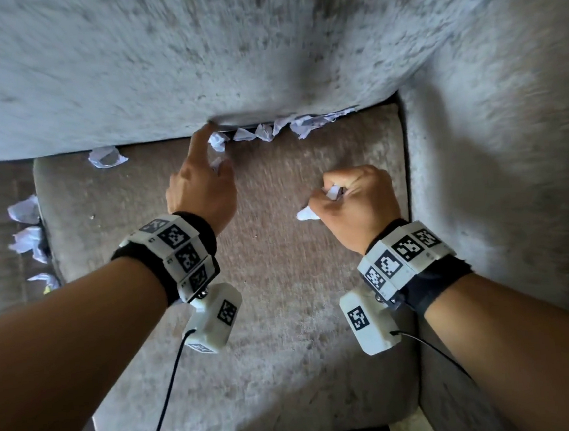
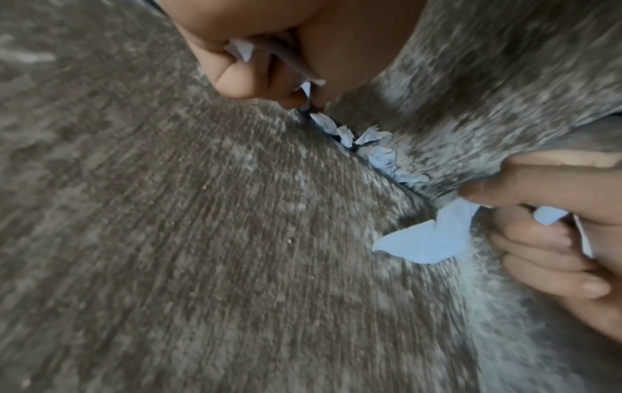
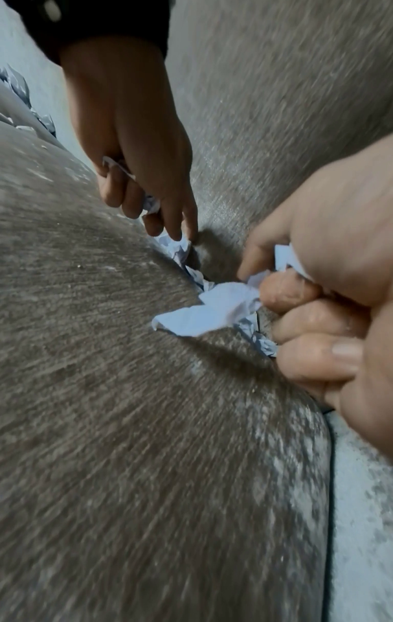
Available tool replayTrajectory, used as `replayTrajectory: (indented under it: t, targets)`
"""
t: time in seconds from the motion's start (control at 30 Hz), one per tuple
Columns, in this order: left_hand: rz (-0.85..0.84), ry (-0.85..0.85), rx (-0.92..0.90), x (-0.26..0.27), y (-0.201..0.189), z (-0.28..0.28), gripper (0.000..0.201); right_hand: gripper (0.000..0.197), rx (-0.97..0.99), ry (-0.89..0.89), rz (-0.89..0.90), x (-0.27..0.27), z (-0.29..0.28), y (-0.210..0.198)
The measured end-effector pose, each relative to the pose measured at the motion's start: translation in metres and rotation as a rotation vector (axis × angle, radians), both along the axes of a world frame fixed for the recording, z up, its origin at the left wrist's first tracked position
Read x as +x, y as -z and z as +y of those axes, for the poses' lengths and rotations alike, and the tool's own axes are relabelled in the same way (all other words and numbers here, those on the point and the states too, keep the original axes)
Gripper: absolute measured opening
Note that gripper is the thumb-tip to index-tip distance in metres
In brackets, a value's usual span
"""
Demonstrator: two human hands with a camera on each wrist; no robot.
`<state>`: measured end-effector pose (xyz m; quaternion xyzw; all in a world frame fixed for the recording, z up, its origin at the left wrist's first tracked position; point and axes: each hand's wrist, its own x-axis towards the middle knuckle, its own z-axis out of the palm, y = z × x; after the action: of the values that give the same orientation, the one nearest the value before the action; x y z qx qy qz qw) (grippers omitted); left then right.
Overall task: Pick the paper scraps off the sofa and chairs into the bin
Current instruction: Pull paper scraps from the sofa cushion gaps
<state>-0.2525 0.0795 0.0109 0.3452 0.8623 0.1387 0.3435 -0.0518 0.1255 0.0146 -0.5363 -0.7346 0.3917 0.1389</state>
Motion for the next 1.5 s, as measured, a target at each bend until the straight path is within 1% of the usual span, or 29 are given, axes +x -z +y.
replayTrajectory:
  t: [0.17,0.3,0.4,0.5,0.77,0.83,0.9,1.0,1.1,1.27,1.37,1.5]
  targets:
    - [0.025,0.01,-0.061,-0.006,0.009,0.009,0.032,0.029,-0.025,0.017,0.018,0.0,0.004,-0.001]
    - [0.075,0.028,-0.111,-0.011,0.016,0.015,0.034,0.028,-0.04,0.053,0.077,0.002,0.005,0.002]
    - [0.079,0.027,-0.113,-0.011,0.017,0.016,0.028,0.031,-0.047,0.095,0.129,0.001,0.007,0.006]
    - [0.071,0.003,-0.092,-0.009,0.015,0.013,0.024,0.029,-0.044,0.118,0.174,0.0,0.007,0.01]
    - [0.076,-0.028,0.008,0.002,0.006,0.018,0.027,0.023,-0.056,0.183,0.21,-0.007,0.008,0.006]
    - [0.055,-0.012,0.014,0.005,0.005,0.02,0.029,0.016,-0.064,0.188,0.187,-0.008,0.009,0.006]
    - [0.036,-0.001,0.022,0.006,0.003,0.022,0.027,0.008,-0.076,0.163,0.117,-0.008,0.011,0.007]
    - [0.016,0.028,0.047,0.008,0.003,0.023,0.031,0.019,-0.122,0.166,0.04,-0.007,0.014,0.008]
    - [-0.032,0.062,0.056,0.011,0.007,0.021,0.033,0.031,-0.115,0.168,0.006,-0.008,0.016,0.009]
    - [-0.01,0.049,0.042,0.015,0.011,0.023,0.029,0.024,-0.082,0.199,-0.031,-0.005,0.017,0.012]
    - [-0.017,0.04,0.08,0.018,0.013,0.025,0.028,0.02,-0.048,0.237,-0.033,-0.004,0.018,0.011]
    - [0.037,0.088,0.156,0.023,0.011,0.027,0.033,0.02,-0.068,0.258,-0.079,0.001,0.024,0.012]
